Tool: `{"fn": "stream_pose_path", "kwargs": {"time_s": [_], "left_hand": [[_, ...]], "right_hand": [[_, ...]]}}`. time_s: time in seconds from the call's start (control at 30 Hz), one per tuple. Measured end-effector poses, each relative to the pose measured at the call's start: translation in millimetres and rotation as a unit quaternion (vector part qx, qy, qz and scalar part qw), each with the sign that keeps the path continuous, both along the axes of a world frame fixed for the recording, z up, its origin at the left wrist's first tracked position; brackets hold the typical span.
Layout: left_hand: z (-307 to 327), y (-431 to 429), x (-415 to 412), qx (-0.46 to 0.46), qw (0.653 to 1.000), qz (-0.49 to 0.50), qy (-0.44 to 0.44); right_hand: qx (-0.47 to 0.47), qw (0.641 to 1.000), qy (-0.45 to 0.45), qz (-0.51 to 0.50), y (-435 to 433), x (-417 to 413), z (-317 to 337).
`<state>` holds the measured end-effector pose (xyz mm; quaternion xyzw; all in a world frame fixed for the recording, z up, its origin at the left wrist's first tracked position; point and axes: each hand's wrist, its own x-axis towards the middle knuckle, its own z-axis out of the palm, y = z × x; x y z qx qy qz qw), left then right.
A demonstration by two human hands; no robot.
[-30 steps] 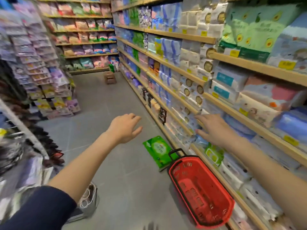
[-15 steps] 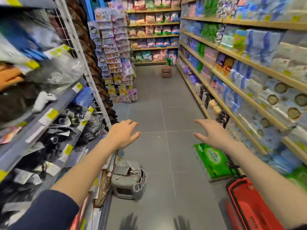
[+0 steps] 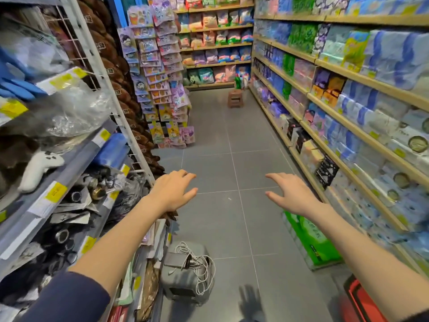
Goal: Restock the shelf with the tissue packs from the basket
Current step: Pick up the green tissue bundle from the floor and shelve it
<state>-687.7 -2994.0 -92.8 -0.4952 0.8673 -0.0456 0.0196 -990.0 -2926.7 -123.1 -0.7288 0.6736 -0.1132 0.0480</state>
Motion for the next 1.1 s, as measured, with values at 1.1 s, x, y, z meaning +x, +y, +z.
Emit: {"fn": "stream_pose_path", "kwargs": {"time_s": [1.1], "left_hand": [[-112,-389,-519,0.171,0.884,-0.429,-0.079]], "right_hand": [[0.047,0.847,-0.165,-0.503,-162,-333,-104]]}}
